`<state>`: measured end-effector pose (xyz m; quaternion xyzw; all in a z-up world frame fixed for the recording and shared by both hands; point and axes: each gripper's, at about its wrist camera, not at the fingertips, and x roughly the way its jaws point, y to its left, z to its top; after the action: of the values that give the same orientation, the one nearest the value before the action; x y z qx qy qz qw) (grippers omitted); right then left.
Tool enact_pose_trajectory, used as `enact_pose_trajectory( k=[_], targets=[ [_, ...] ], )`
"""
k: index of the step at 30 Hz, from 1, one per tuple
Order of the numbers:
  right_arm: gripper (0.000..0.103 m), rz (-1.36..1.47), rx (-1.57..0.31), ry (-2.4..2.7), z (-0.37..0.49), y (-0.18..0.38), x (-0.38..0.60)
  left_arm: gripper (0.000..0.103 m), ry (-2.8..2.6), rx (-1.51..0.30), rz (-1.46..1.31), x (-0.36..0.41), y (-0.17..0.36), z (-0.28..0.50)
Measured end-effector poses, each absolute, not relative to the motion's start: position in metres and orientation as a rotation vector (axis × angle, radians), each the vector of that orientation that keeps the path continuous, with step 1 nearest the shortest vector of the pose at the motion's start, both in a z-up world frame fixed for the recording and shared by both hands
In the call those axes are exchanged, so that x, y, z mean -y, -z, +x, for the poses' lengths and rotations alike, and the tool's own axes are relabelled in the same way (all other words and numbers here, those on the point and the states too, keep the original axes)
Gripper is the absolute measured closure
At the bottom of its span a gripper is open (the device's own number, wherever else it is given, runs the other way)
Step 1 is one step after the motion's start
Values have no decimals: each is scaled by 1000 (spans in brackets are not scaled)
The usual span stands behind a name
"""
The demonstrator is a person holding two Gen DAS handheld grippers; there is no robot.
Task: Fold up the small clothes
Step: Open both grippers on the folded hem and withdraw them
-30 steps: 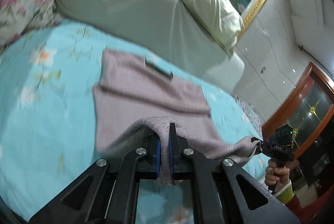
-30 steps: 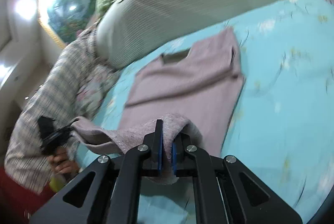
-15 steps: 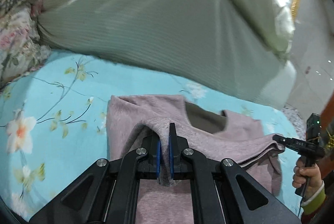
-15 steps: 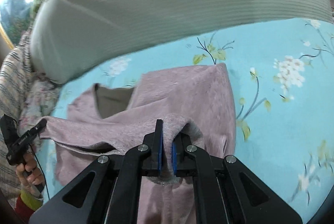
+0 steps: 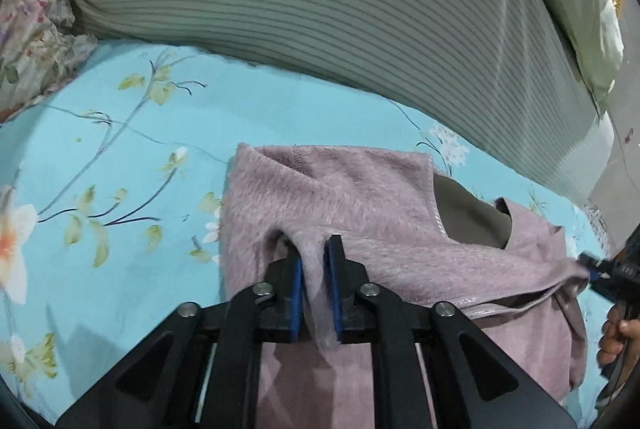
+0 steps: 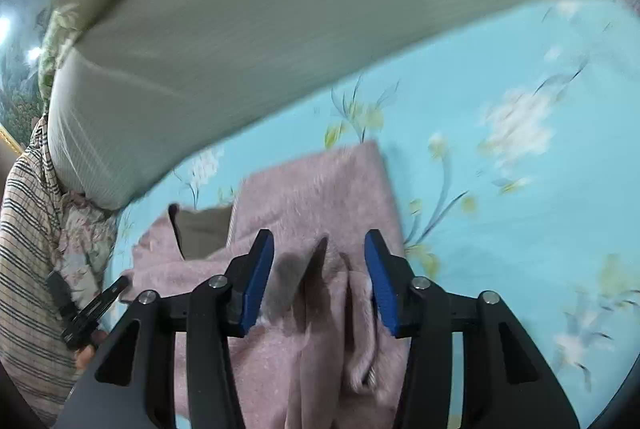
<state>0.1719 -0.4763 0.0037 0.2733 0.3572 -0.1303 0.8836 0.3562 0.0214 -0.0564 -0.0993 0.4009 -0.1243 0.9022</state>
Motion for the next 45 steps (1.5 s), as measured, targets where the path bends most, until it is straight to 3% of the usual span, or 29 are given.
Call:
enact_pose_trajectory(
  k=[1,3,9,11,13,21,26,30,32,33,39,45],
  targets=[
    [53,546,-737,255,167,-9,468,65,257,-823,-199,-20,52,350],
    [53,512,-749,148,154,-14,432,57,302,-798,-210,-19,42,325],
    [54,351,-968,-13,160,47,349,53,488,-885,-177,25,62,278],
    [60,310,-1002,77,168,62,362,54,486,-937,-112,43,76,280],
    [75,320,-973,133,177,63,389,54,469,-938,-33,55,82,287],
    [78,445,-834,380,219,39,486,61,235,-903,11,38,72,392],
    [73,519,-743,486,189,18,494,67,190,-888,-114,4,63,420],
    [71,512,-747,385,159,8,468,63,173,-879,-82,-1,62,395],
    [51,496,-763,347,138,11,450,63,205,-883,-97,-4,60,370],
    [47,483,-762,335,122,11,441,62,231,-882,-110,-6,59,355],
    [46,420,-791,334,47,32,401,57,318,-852,-184,-29,52,240],
    [48,368,-809,329,37,45,387,56,324,-929,-300,-38,70,168]
  ],
)
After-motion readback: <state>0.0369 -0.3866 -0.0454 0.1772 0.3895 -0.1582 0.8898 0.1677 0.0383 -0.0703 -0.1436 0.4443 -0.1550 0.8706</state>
